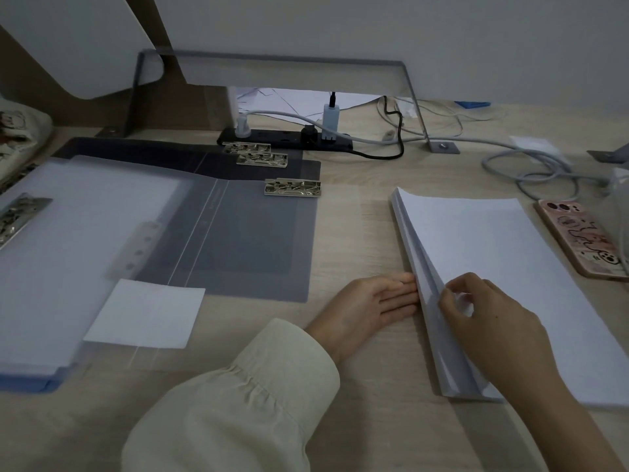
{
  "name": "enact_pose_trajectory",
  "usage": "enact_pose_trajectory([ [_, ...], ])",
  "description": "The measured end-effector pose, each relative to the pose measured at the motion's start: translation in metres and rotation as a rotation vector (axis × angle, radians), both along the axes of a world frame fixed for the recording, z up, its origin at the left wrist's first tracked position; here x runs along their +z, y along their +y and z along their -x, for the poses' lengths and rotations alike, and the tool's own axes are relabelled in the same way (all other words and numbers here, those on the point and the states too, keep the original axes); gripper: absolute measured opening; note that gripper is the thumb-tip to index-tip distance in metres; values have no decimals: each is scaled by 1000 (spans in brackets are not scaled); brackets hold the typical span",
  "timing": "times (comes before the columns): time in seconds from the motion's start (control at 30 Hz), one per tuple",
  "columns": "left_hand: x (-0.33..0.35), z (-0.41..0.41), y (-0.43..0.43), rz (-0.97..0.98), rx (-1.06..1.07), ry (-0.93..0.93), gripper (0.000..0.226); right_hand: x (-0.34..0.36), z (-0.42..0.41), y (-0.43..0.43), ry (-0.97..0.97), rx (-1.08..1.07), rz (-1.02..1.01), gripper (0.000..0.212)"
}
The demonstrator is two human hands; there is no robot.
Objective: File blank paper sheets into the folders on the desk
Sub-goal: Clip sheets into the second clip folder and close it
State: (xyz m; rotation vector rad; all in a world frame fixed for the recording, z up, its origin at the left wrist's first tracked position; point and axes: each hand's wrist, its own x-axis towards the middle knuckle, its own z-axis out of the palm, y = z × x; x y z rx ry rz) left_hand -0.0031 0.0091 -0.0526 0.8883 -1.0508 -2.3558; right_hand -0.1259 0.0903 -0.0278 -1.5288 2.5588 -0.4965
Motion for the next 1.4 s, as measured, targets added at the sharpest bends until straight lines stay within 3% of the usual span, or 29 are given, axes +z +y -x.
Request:
enact_pose_trajectory([
  [0.13, 9, 9, 6, 384, 98, -261, 34, 2, 9, 4, -128, -56, 41, 16],
  [0.23, 27, 27, 11, 249, -59, -231, 19, 4, 13, 8, -257, -131, 109, 18],
  [0.3, 33, 42, 10, 179, -143, -269, 25, 6, 11, 9, -336, -144, 146, 18],
  [0.5, 19, 64, 10, 513, -86, -608, 38, 5, 2, 14, -383, -45, 105, 16],
  [0.67, 20, 47, 10, 549, 56, -565, 40, 8, 9, 21, -432, -85, 103, 18],
  [0.8, 38, -7, -8, 536, 119, -447, 34, 22, 20, 21, -414, -226, 158, 45],
  [0.9, 49, -63, -19, 551, 148, -440, 28, 32, 4, 9, -570, -232, 182, 59],
  [1.0, 55, -118, -24, 557, 166, -485, 23, 32, -30, -12, -700, -141, 113, 58],
  [1.17, 37, -173, -26, 526, 312, -702, 15, 8, -77, -38, -584, 56, -28, 59],
  [1.27, 25, -187, -28, 516, 282, -880, 20, -2, -87, -44, -556, 112, -181, 60],
  [1.4, 13, -196, -35, 460, 258, -885, 23, 9, -80, -51, -267, 230, -326, 50],
])
